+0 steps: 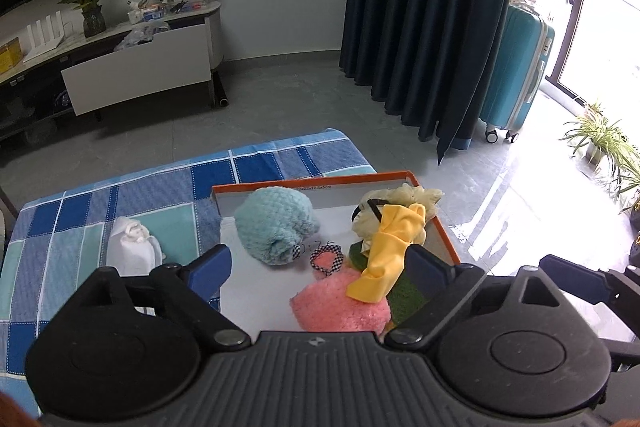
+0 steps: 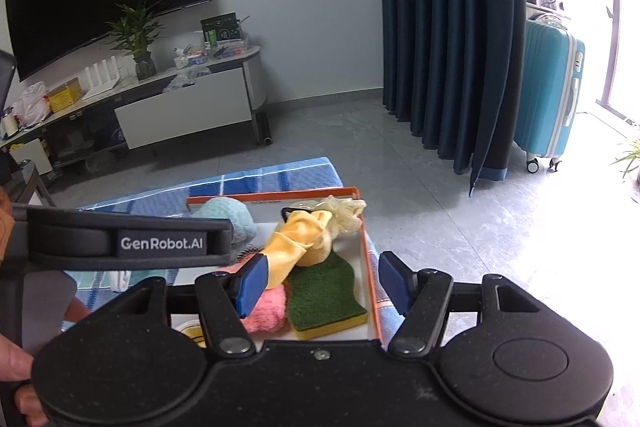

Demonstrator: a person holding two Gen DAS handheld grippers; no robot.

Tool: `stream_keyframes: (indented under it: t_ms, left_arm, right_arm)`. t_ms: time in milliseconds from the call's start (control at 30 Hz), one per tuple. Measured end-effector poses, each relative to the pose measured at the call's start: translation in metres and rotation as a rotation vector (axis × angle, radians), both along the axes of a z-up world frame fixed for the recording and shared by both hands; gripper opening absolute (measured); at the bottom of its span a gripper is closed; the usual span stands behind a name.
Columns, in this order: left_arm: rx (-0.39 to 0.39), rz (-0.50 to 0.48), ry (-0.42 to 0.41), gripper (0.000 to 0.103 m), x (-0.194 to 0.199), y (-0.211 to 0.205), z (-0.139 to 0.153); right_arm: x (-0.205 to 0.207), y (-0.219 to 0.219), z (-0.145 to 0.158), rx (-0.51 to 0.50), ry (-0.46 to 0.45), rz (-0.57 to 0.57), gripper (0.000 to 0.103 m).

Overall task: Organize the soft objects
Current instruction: 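Withdraw both tools from the box toward the coiled cable and white mask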

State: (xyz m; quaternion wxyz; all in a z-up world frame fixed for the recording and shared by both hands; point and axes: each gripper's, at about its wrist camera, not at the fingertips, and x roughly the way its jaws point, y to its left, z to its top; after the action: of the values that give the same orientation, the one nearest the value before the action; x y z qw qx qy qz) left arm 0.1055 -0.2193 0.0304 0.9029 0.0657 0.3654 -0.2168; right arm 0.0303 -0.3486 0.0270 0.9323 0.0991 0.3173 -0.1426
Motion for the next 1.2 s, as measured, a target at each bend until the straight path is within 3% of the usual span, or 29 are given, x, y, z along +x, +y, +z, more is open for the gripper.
stream_keyframes:
  t_ms: [1200]
  left_arm:
    - [-0.012,0.246,0.011,0.099,-0.031,0.122,-0.008]
  right_arm:
    - [0.013,0.101,-0.009,0.001,0.068,0.242,0.076]
